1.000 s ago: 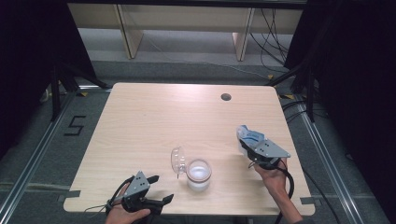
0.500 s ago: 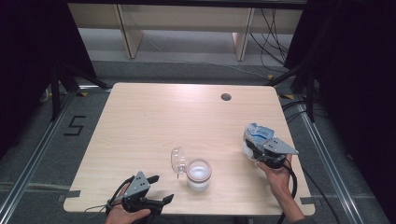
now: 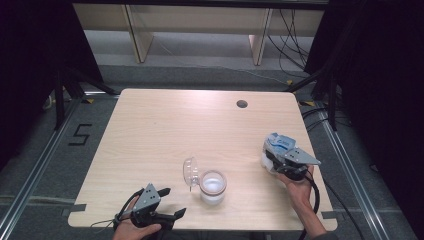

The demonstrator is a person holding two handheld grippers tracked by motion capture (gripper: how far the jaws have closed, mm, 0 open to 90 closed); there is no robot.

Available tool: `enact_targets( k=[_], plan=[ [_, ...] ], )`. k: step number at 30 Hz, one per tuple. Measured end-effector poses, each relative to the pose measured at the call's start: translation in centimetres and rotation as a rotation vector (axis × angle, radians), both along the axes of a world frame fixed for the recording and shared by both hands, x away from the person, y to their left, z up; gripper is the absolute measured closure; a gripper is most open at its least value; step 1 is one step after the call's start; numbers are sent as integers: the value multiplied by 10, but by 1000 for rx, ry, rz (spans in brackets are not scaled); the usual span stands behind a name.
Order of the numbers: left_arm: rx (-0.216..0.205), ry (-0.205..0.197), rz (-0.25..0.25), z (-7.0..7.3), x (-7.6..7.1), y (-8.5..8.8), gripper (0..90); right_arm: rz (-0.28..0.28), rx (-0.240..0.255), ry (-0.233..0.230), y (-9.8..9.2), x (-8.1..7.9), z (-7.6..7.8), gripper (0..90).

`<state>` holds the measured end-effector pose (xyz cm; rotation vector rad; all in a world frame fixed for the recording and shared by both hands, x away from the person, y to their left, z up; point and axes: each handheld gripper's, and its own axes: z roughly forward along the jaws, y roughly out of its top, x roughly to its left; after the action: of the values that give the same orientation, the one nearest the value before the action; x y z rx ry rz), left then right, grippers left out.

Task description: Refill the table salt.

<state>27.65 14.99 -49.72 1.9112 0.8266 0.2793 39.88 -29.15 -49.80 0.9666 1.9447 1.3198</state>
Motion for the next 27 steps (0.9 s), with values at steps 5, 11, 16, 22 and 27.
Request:
enact_targets(
  k=[5,11,16,22,27],
  plan=[
    [-2,2,0,0,0,0,152,8,2,-7,-4,2,-1,809],
    [-1,1,-1,0,0,0,152,-16,28,34,-6,-3,-1,768],
    [-2,0,-1,0,0,0,152,-22,40,22,-8,-4,0,684],
    [5,-3,6,1,0,0,152,-42,38,34,-9,-12,5,524],
    [-3,-3,-3,0,0,0,152,-54,56,66,-7,-19,8,424]
  ],
)
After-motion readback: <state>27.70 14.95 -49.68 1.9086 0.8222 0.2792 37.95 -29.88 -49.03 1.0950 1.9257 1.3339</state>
